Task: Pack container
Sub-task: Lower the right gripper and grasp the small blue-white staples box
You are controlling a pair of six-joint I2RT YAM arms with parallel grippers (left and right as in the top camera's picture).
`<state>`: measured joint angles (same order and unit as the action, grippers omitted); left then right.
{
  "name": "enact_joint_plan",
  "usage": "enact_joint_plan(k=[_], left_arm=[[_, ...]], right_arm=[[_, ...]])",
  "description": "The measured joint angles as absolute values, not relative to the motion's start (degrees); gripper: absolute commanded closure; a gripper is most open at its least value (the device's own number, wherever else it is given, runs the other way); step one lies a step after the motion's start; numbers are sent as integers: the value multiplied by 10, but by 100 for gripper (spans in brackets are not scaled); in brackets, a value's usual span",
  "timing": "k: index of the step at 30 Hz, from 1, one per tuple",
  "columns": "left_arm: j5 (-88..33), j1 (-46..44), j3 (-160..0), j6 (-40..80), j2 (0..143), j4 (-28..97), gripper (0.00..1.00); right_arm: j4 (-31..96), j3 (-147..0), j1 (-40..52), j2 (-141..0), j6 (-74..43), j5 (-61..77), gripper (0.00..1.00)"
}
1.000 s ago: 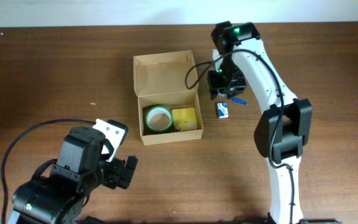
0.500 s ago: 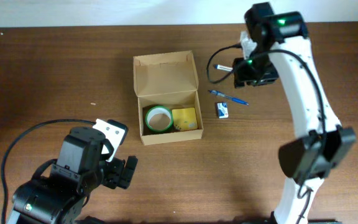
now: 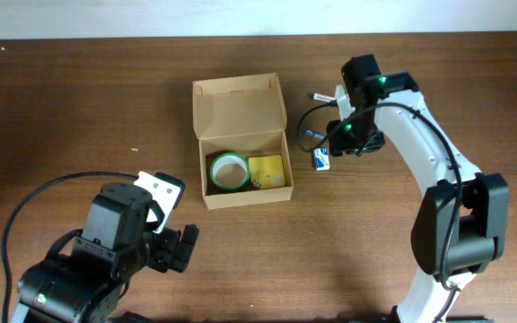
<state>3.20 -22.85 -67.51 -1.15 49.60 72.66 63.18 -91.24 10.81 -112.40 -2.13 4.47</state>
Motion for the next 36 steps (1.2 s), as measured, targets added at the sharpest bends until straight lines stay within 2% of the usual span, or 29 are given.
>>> enact_joint_plan(k=[8,19,24,36], left_arm=[[32,-229,-675,-11,496,727,1],[32,-229,-675,-11,496,727,0],[32,-229,-675,-11,496,727,0],[32,-229,-675,-11,496,727,0]], right_arm=[[482,-814,108,-1118,-11,83,46],[342,-727,112,-1118,-10,101,46],[320,-715,128,-1118,-10,94,41],[310,-715,146,-1118,-10,48,42]])
